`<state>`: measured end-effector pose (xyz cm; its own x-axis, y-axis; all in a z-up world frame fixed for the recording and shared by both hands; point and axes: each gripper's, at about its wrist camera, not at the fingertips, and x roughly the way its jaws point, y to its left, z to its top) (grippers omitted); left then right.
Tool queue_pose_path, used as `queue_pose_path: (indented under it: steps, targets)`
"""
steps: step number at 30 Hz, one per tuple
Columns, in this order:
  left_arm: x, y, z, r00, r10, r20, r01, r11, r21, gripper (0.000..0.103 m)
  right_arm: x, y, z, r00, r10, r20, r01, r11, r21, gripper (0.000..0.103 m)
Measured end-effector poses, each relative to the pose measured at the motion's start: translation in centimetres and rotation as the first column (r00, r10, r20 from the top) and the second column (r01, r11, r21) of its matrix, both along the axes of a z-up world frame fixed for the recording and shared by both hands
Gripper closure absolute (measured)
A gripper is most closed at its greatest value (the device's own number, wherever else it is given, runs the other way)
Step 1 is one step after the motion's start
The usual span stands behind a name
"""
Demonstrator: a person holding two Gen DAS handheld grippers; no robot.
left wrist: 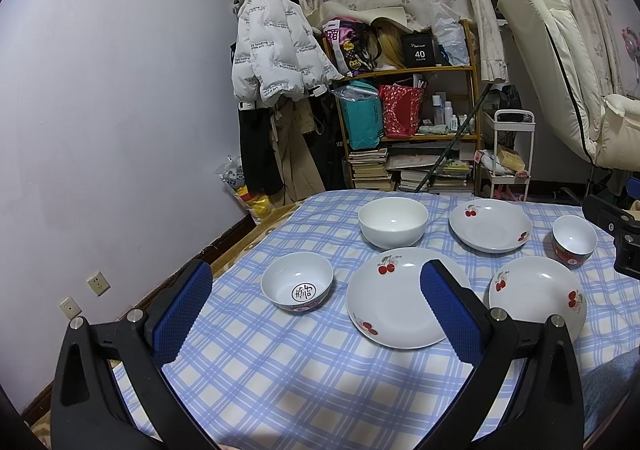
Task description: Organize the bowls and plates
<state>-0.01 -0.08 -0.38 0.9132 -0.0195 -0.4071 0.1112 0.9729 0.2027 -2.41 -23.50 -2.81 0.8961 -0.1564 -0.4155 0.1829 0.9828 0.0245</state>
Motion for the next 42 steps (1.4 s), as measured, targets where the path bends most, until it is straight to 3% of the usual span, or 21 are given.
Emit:
queue_pose_path:
  steps: [7,14,23,27,31,35,42]
  targets:
    - [0.1,0.2,0.0,1.0,0.003,-0.012,-0.003,1.0,-0.007,0.001,0.1,0.0,0.0,1.0,0.0,-0.001,0.0,1.0,0.0,0.0]
    - [1.4,0.6,0.4,0.996,-0.036,-0.079,0.035,0.999,-0.009,0.001,0.4,0.0,0.2,1.0,0.01,-0.016,-0.01,1.0,-0.008,0.0]
    - [5.1,0.2,1.1,0.977,-0.057,-0.205,0.052,0.998,-0.026,0.001,3.3,-0.3,1.0,0.998,0.018,-0.054,-0.017,1.0,0.011,0.0]
    - [6.5,0.0,1.6,0.976,-0.028,-0.215,0.032,0.999,0.017,0.001,4.6,-0.1,1.9,0.998,0.045,-0.047,-0.045,0.999,0.012,0.0]
    - [8.4,0.3,2.5,0.969,-0.038,-0.244,0.033,0.999,-0.026,0.001,5.9,0.6,2.5,0.997,0.061,-0.04,-0.06,0.998,0.009,0.0]
    - [10.4,0.5,3.2,0.967,-0.003,-0.255,0.0,1.0,-0.01,0.001,7.6,1.5,3.0,0.996,0.083,-0.04,-0.083,0.997,0.002,0.0]
    - [14.3,1.5,2.2,0.932,0.021,-0.361,-0.049,0.996,-0.068,0.001,11.7,2.0,3.6,0.992,0.107,-0.07,-0.108,0.994,-0.013,0.0]
